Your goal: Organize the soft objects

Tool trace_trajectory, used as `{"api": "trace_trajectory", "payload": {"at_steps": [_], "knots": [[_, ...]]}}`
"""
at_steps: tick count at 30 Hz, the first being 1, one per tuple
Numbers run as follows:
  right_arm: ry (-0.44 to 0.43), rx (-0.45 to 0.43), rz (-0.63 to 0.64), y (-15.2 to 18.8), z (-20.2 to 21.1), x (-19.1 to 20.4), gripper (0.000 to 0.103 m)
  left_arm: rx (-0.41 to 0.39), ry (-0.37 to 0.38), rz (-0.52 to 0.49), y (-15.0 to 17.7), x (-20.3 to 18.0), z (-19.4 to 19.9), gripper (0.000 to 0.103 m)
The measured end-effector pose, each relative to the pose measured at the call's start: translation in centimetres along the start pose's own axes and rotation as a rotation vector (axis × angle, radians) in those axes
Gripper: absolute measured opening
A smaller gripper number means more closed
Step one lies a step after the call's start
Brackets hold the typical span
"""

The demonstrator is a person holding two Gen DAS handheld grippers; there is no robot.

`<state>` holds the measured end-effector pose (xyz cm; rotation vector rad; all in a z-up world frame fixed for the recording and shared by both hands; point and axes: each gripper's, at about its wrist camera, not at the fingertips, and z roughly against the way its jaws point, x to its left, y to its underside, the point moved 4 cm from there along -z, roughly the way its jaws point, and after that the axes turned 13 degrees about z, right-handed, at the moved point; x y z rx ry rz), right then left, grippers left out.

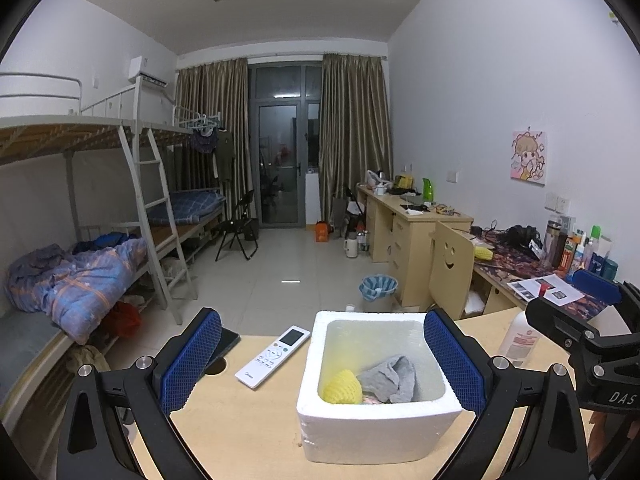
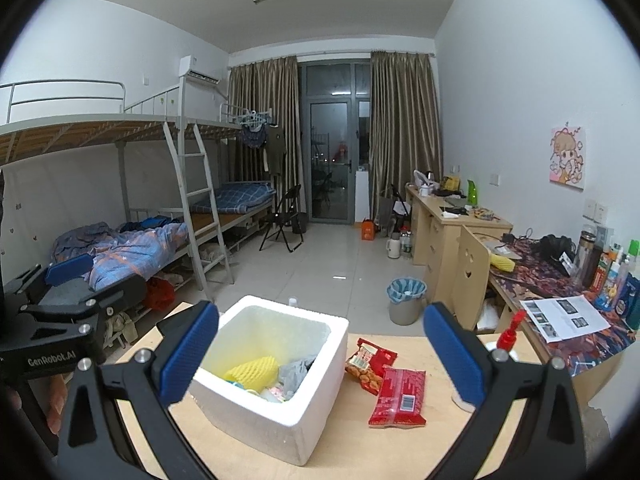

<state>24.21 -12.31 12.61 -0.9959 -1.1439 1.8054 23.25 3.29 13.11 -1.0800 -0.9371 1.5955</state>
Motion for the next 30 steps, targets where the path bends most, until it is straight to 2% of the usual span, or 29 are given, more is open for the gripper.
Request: {"api": "trace_trajectory", "payload": {"at_steps": [20, 30], "knots": [[0.028, -0.055, 0.012, 0.8, 5.6, 0.3, 0.103, -0.048, 0.009, -0.024, 0.3, -1.6, 6.1, 0.102], [0.013, -0.093, 0.022, 2.4, 7.4, 0.9, 0.103, -0.063, 0.022, -0.019, 2.0, -1.6, 8.2, 0.103]]}}
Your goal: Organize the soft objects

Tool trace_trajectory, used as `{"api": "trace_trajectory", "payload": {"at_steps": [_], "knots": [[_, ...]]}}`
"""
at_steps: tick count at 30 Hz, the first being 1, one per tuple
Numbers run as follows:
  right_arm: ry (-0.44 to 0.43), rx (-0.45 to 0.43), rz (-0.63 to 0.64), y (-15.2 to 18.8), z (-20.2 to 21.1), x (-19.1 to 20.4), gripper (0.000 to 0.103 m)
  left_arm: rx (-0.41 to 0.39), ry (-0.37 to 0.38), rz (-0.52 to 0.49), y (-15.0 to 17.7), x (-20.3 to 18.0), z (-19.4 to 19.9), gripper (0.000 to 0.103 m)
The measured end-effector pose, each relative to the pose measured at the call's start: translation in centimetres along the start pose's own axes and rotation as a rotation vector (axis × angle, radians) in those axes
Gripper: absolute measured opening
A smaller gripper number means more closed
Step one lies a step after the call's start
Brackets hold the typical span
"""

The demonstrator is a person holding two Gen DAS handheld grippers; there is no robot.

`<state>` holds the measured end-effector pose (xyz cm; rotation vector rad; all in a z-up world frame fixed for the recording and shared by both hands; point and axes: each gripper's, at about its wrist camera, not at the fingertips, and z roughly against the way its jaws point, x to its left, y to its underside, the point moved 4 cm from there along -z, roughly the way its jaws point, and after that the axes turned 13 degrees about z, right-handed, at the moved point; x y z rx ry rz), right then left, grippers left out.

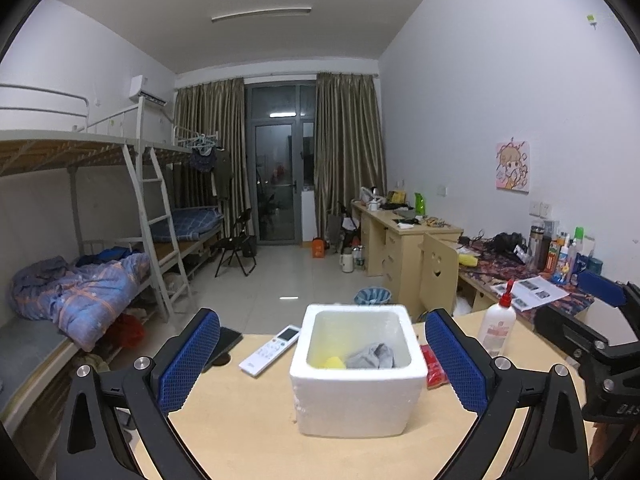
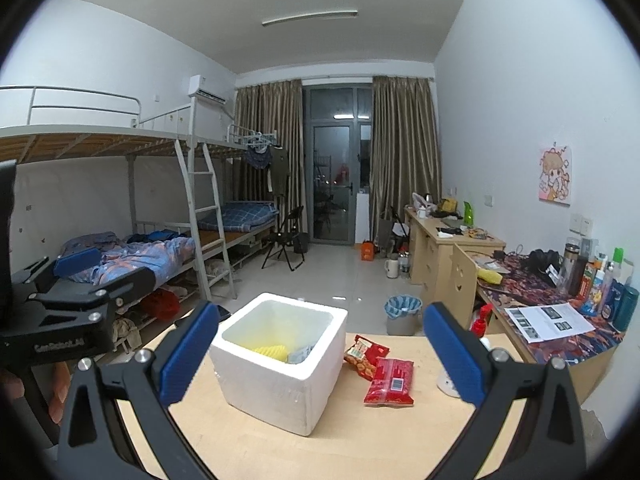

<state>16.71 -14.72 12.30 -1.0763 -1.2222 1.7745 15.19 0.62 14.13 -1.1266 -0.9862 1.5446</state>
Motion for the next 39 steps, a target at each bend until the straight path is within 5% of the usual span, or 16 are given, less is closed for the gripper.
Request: {"api": "trace_trajectory", "payload": {"at_steps": [39], "knots": [[-0.083, 0.011, -0.075, 10.6, 0.9, 1.5, 0.103, 0.026, 0.081, 0.0, 13.0, 1.8, 0.1, 0.103]]}}
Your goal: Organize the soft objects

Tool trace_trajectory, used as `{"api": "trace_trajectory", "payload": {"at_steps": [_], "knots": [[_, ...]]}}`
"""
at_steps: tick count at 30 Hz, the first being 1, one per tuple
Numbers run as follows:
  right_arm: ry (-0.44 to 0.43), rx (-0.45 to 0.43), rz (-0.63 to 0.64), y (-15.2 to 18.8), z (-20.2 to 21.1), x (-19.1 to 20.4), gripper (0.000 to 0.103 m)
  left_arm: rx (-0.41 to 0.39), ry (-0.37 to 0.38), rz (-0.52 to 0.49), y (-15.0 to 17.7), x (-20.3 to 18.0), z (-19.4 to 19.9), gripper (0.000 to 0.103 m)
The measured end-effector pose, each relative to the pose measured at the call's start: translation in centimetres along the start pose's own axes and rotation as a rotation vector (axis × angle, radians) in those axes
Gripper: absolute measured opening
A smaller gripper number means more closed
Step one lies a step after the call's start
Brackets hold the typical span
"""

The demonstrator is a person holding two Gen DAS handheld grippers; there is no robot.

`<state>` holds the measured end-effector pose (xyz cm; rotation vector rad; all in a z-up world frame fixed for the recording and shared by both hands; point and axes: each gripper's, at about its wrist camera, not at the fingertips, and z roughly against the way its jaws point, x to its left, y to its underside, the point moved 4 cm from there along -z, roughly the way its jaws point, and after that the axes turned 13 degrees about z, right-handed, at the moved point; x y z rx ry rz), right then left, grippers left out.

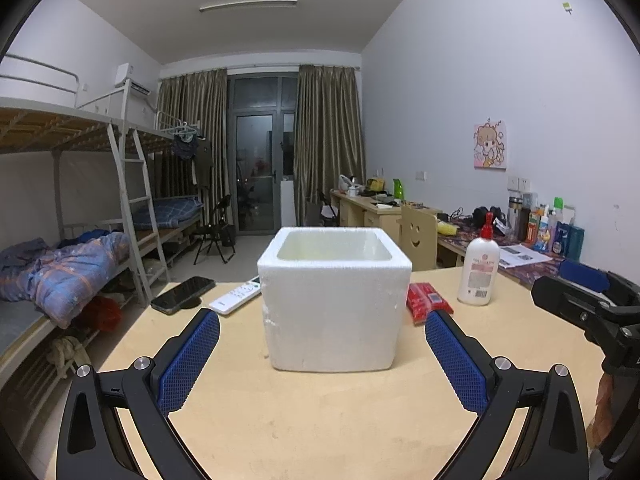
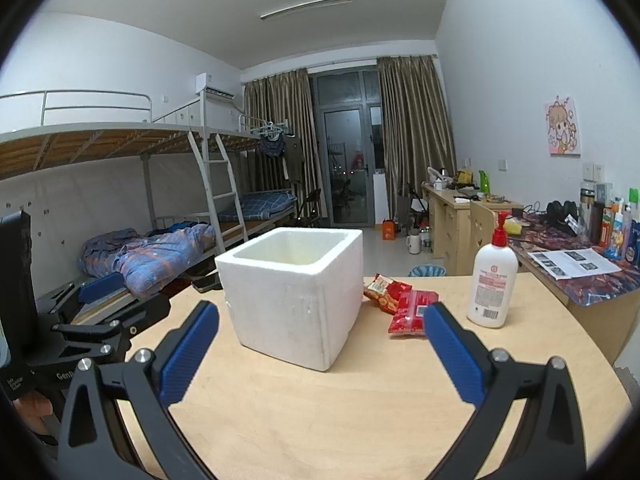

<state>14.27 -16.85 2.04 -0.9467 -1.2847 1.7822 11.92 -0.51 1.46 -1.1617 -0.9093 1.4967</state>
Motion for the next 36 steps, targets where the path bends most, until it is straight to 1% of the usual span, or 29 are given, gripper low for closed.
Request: {"api": "trace_trajectory", "payload": {"at_steps": [6, 11, 19, 29, 36], "knots": [[-0.002, 0.015, -0.015, 1.2, 0.4, 0.4, 0.103, 0.027, 0.001, 0.017, 1.8, 0.8, -0.4, 0.103], [0.004, 0.004, -0.018, 1.0, 1.1, 0.6, 0.103, 0.016, 0.001, 0.022, 1.8, 1.0, 0.4, 0.103], [-0.008, 0.014, -0.021, 1.7, 1.9, 1.3, 0.103, -0.002, -0.001, 0.001, 2.4, 1.1, 2.4, 0.103], [-0.008, 0.004, -0.018, 2.3, 4.0, 2.2, 0.103, -0.003, 0.008, 0.031, 3.2, 1.3, 5.0, 0.103], [-0.005, -0.01, -0.008, 2.5, 5.4, 2.6, 0.103, -0.019, 0.023, 0.012, 3.7, 0.6, 6.9, 0.103]]}}
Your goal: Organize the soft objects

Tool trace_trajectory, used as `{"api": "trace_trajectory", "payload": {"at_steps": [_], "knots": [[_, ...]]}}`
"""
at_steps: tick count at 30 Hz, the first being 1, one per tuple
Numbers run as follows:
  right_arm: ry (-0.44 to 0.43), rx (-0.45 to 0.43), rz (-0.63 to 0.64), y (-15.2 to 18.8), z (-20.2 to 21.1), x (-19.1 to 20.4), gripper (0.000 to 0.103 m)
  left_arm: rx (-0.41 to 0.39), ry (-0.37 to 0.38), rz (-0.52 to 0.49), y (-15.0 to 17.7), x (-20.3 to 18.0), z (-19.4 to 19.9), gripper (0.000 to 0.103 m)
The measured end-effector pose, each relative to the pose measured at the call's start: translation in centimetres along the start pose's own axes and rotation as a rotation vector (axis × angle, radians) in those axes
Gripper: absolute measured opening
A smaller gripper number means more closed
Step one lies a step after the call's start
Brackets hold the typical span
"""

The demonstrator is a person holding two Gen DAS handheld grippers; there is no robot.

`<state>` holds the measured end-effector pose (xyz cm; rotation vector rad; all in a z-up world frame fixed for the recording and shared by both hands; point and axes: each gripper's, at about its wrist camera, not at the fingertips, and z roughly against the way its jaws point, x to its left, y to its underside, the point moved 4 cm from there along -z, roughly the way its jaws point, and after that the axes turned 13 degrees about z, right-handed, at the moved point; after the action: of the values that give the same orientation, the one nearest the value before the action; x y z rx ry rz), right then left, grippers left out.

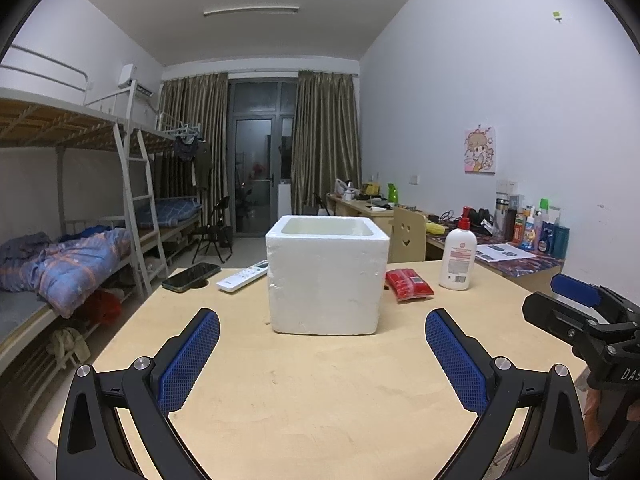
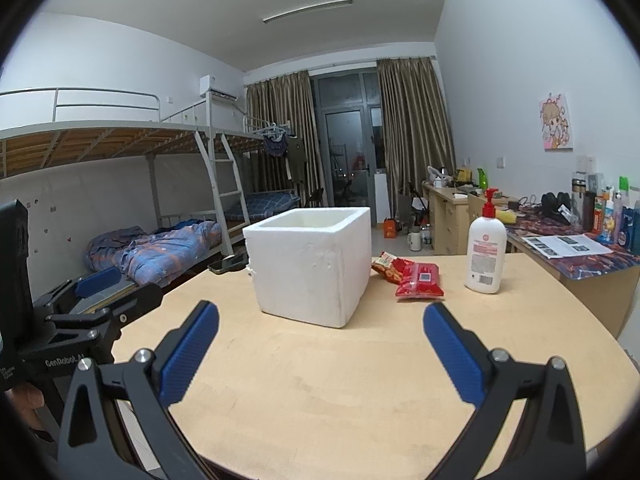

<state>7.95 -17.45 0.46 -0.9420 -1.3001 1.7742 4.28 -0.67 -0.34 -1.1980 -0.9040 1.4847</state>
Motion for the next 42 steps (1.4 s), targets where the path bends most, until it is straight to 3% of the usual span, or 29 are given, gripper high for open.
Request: {"api": "trace_trajectory", "payload": {"at_steps": [5, 21, 42], "knots": [[0.011, -0.019, 0.017, 0.0, 1.1, 0.3, 0.103, -0.009, 0.025, -0.01, 0.4, -0.4, 1.3, 0.103], [0.012, -0.044, 0.031, 0.7, 2.6, 1.7, 0.103, -0.038, 0.01, 0.002, 1.4, 0.4, 4.3, 0.103], [0.009, -0.031, 0.029, 1.2, 2.2, 2.2, 0.103, -0.033, -0.001, -0.003, 2.0, 0.1, 4.1, 0.103]]}}
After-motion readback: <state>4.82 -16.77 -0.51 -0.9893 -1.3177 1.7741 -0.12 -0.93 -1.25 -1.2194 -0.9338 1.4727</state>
